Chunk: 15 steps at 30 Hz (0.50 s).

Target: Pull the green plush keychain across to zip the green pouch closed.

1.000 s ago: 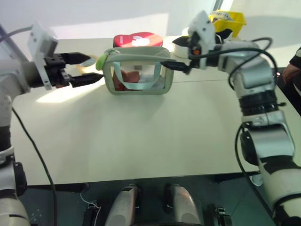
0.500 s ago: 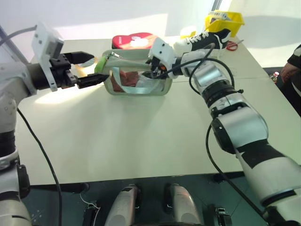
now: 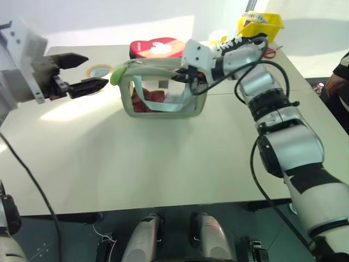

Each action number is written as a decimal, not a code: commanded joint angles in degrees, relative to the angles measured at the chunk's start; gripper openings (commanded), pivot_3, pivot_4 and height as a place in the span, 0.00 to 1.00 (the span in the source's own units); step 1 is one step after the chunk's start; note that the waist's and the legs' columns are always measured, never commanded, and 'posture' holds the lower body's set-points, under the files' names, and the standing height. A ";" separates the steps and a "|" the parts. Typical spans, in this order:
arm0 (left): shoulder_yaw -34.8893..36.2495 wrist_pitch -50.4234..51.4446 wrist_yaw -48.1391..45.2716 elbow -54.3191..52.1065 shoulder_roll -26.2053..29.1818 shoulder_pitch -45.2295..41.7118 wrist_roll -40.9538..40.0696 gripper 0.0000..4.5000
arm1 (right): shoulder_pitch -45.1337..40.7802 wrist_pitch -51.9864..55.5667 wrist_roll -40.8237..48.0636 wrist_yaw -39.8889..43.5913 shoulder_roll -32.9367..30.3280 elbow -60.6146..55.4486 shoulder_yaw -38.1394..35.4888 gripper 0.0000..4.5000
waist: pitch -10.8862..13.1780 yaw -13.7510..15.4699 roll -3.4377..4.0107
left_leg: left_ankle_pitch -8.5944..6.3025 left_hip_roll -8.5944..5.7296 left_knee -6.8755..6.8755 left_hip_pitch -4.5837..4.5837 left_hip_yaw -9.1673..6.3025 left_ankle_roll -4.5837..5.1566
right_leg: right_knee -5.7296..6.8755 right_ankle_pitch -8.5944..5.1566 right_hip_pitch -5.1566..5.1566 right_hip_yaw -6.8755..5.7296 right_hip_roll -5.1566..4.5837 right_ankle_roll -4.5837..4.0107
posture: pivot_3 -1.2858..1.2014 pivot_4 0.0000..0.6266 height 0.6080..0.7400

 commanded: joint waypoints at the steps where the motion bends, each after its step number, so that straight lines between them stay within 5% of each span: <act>1: 0.73 -1.06 0.09 -0.74 0.14 -0.72 -0.28 1.00 | 2.18 5.41 2.41 1.88 -0.11 -9.97 -0.84 0.03 | 0.00 0.02 0.00 | -0.02 0.01 0.02 0.00 0.00 0.04 | 0.03 0.00 0.00 0.00 0.00 0.00 | 0.52 0.24 1.00; 9: -0.66 -1.71 0.11 -0.72 -1.06 -1.04 -0.03 1.00 | 10.02 22.30 5.70 3.69 1.03 -28.14 -0.19 0.03 | 0.00 -0.07 -0.01 | 0.03 0.10 0.07 0.05 0.00 -0.03 | 0.10 0.00 0.00 0.04 0.07 -0.02 | 0.52 0.24 1.00; 12: -1.06 -2.38 -0.02 0.37 -0.95 -1.20 0.28 1.00 | 9.28 27.66 6.89 2.22 1.08 -30.52 -1.46 0.23 | 0.00 0.01 -0.01 | 0.03 0.11 0.07 0.05 0.01 -0.03 | 0.11 0.01 -0.01 0.06 0.07 -0.03 | 0.52 0.24 1.00; 15: -1.30 -2.87 -0.33 1.40 -0.76 -1.59 0.51 1.00 | 8.26 30.17 7.32 0.10 -0.10 -32.58 -2.51 0.55 | 0.00 0.26 -0.01 | 0.03 0.10 0.07 0.04 0.01 -0.02 | 0.10 0.01 -0.01 0.05 0.05 -0.04 | 0.52 0.24 1.00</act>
